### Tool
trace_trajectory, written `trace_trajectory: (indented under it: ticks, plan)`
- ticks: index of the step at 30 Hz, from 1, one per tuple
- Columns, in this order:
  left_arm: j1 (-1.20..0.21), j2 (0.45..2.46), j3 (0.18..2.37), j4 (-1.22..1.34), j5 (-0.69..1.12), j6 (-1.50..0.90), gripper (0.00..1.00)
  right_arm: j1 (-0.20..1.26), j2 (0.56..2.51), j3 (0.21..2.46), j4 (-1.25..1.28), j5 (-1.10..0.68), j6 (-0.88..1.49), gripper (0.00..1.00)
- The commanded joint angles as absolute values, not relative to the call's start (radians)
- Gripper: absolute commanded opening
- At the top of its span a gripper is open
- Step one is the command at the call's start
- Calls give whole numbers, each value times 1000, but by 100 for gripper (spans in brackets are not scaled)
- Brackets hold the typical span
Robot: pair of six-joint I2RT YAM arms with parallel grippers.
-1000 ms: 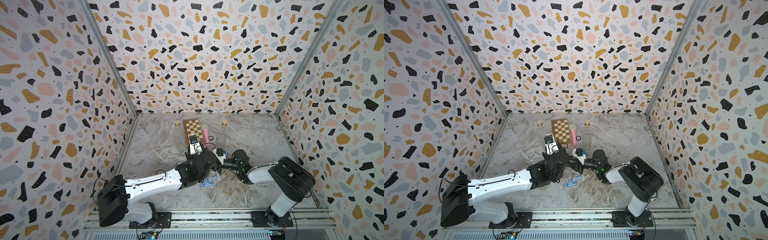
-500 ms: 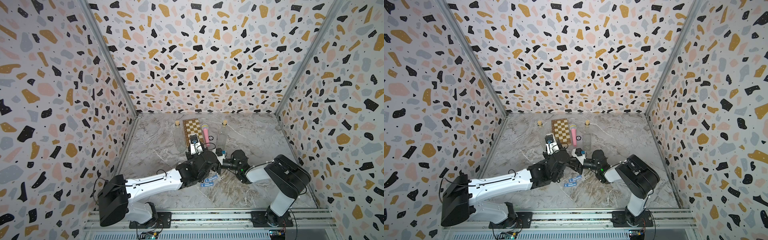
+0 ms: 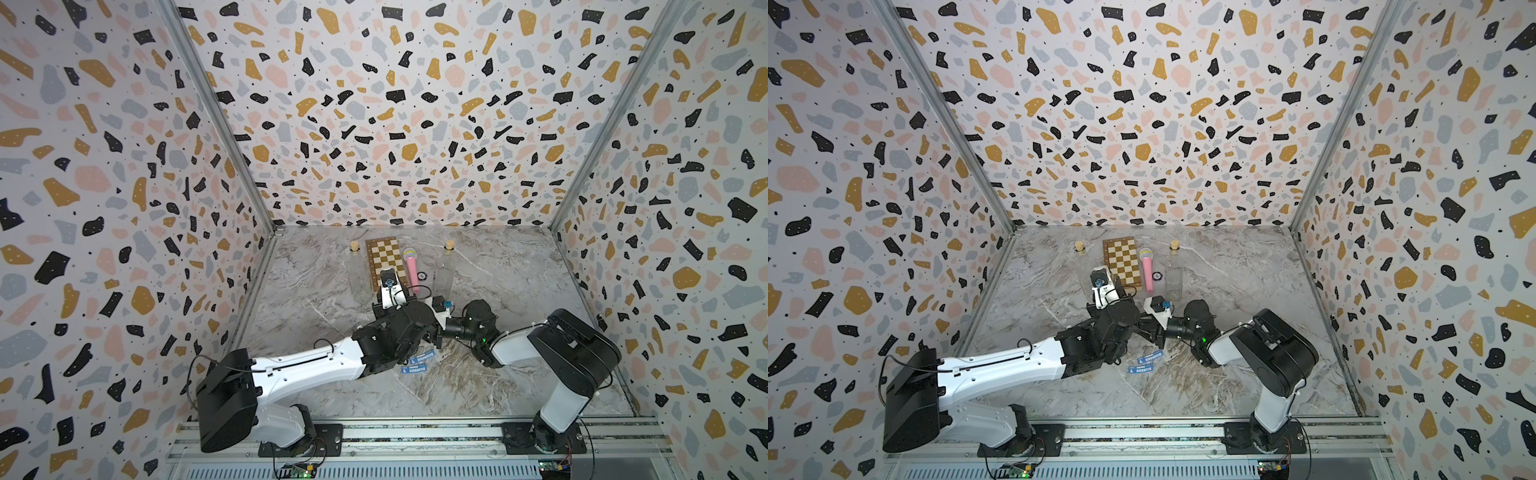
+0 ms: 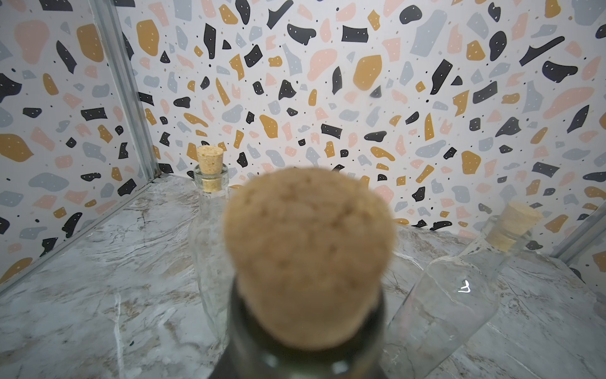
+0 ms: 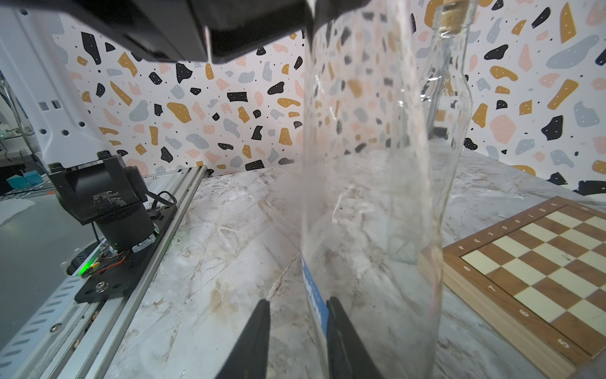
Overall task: Remove the label from the bottle
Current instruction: Tear open the label from the bottle.
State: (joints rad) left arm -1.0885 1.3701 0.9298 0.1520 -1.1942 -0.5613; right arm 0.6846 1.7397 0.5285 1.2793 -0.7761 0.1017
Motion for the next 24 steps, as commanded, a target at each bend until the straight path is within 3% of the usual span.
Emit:
trace_trajectory:
  ticks: [1, 24]
  plan:
    - [-1092, 1373, 965, 209, -1189, -565, 0, 682, 1746, 552, 1307, -789, 112, 30]
    - [-1092, 1373, 962, 216, -1173, -562, 0, 683, 1776, 560, 1364, -737, 154, 12]
